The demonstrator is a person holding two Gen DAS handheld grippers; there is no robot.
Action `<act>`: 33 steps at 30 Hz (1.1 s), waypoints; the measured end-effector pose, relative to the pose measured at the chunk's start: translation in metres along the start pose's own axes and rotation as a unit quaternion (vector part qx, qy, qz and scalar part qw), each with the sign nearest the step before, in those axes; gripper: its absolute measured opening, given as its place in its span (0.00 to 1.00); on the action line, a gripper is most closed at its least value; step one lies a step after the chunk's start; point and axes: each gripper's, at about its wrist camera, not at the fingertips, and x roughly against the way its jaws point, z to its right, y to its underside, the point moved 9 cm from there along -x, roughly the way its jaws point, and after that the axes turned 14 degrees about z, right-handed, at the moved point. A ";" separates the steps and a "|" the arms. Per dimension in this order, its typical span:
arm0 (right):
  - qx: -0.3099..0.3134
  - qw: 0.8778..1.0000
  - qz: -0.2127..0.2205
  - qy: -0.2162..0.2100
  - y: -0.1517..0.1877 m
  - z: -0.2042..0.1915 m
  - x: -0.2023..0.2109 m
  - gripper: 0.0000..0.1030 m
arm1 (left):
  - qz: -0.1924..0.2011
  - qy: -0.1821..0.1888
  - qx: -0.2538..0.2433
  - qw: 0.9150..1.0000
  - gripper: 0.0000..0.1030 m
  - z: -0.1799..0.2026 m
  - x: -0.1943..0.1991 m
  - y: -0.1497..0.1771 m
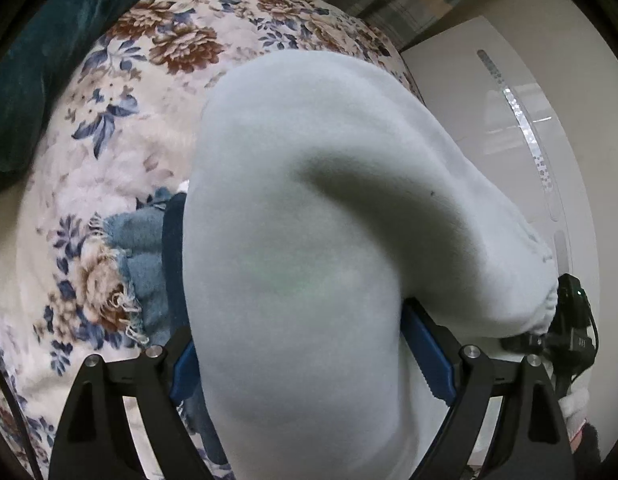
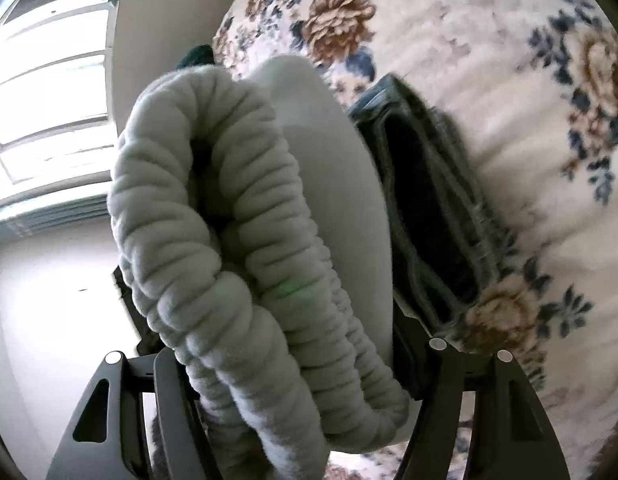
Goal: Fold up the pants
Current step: 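Lower the folded sweatpants onto the dark garment and open both grippers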
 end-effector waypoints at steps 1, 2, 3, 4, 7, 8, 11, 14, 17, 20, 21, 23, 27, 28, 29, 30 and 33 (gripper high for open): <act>0.011 1.000 0.004 0.019 -0.003 0.004 -0.001 0.68 | -0.002 0.000 0.002 1.000 0.86 -0.001 0.000 0.001; 0.012 1.000 0.004 0.028 -0.005 0.006 -0.003 0.70 | -0.005 -0.002 0.006 1.000 0.88 -0.002 0.000 0.004; 0.010 0.999 0.002 0.042 -0.006 0.009 -0.004 0.76 | -0.007 -0.005 0.009 1.000 0.88 -0.003 0.002 0.006; 0.010 0.998 -0.001 0.054 -0.007 0.012 -0.005 0.80 | -0.006 -0.011 0.012 1.000 0.88 -0.003 0.007 0.009; 0.059 0.991 0.026 0.114 -0.009 0.007 0.015 0.91 | 0.014 -0.045 0.018 0.999 0.86 -0.003 0.033 0.009; 0.087 0.985 0.048 0.138 -0.011 0.001 0.026 0.91 | 0.030 -0.058 0.011 0.998 0.86 -0.001 0.044 0.007; 0.142 0.963 0.107 0.201 -0.015 -0.011 0.057 0.91 | 0.067 -0.133 -0.024 0.989 0.86 -0.001 0.082 0.004; 0.196 0.935 0.156 0.252 -0.006 -0.030 0.092 0.91 | 0.117 -0.195 -0.059 0.972 0.87 0.015 0.131 0.008; 0.261 0.900 0.190 0.293 0.023 -0.057 0.131 0.91 | 0.151 -0.231 -0.090 0.957 0.91 0.048 0.183 0.028; 0.311 0.871 0.215 0.312 0.060 -0.083 0.162 0.91 | 0.162 -0.249 -0.095 0.950 0.91 0.078 0.221 0.058; 0.325 0.864 0.222 0.313 0.076 -0.092 0.174 0.91 | 0.165 -0.250 -0.092 0.950 0.91 0.085 0.228 0.066; 0.342 0.856 0.231 0.312 0.106 -0.107 0.197 0.91 | 0.170 -0.245 -0.086 0.951 0.91 0.108 0.252 0.090; 0.362 0.848 0.250 0.297 0.165 -0.136 0.252 0.91 | 0.173 -0.241 -0.087 0.951 0.91 0.149 0.293 0.132; 0.368 0.844 0.257 0.295 0.183 -0.145 0.270 0.91 | 0.177 -0.234 -0.086 0.952 0.91 0.161 0.306 0.143; 0.372 0.841 0.261 0.292 0.194 -0.151 0.283 0.91 | 0.180 -0.236 -0.086 0.951 0.91 0.170 0.318 0.152; 0.379 0.838 0.269 0.287 0.209 -0.159 0.300 0.91 | 0.183 -0.236 -0.088 0.950 0.91 0.179 0.328 0.160; 0.388 0.834 0.281 0.273 0.251 -0.176 0.343 0.91 | 0.196 -0.236 -0.090 0.947 0.91 0.204 0.366 0.187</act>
